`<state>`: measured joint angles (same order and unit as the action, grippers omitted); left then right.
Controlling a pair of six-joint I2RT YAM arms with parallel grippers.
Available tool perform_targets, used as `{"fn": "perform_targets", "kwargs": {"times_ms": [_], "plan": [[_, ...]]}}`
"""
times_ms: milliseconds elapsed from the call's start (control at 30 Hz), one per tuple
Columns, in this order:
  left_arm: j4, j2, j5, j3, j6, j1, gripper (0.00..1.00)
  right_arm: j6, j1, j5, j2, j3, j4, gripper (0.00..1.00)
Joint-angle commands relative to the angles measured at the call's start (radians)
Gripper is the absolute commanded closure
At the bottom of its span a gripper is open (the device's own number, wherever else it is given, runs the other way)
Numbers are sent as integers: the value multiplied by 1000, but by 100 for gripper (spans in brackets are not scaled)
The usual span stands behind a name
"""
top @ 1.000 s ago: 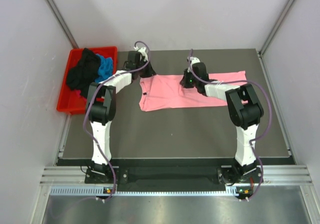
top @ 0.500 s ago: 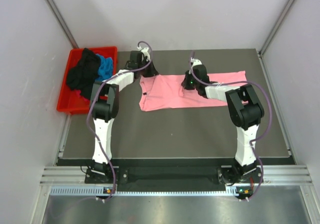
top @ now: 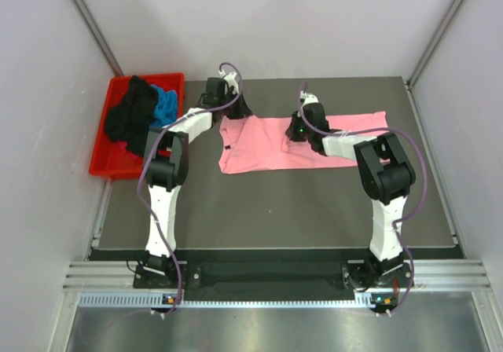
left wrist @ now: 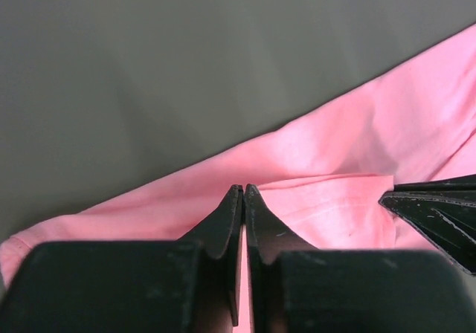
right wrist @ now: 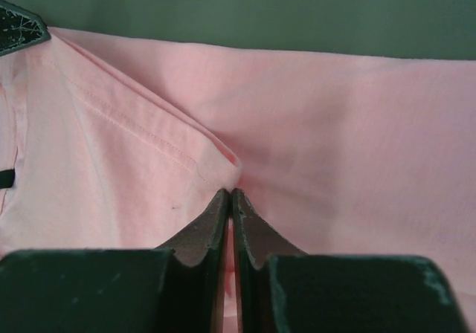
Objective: Fold and stack the t-shirts
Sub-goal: Fold the tshirt
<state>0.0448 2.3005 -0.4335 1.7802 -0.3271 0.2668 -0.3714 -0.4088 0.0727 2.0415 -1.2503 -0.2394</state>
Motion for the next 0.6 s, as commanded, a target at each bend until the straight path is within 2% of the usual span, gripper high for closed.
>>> {"fn": "perform_targets", "kwargs": {"times_ms": [0, 33, 100, 133, 167, 233, 300, 367, 433, 500, 567], "plan": [[-37, 1, 8, 39, 23, 5, 91, -12, -18, -17, -56, -4, -48, 93], [-10, -7, 39, 41, 23, 5, 82, -15, -16, -31, -58, -11, -16, 89], [42, -47, 145, 38, 33, 3, 75, -24, -15, -66, -75, -38, 34, 82], [61, -64, 195, 39, 34, 3, 70, -32, -15, -135, -84, -49, 114, 80], [114, -100, 293, 42, 37, 2, 66, -43, -12, -167, -104, -73, 158, 76], [163, -142, 390, 45, 37, 2, 57, -84, 7, -241, -124, -93, 304, 74], [272, -200, 502, 56, 33, 2, 55, -104, 27, -266, -159, -94, 377, 74], [343, -260, 542, 48, -9, 3, 54, -107, 74, -272, -199, -64, 451, 76], [420, -303, 533, -13, -36, 9, 54, -106, 129, -257, -230, -37, 480, 76], [425, -375, 457, -144, -79, 23, 55, -92, 168, -261, -268, -3, 522, 77], [411, -426, 446, -271, -110, 38, 56, -83, 231, -248, -270, 3, 554, 77]]}}
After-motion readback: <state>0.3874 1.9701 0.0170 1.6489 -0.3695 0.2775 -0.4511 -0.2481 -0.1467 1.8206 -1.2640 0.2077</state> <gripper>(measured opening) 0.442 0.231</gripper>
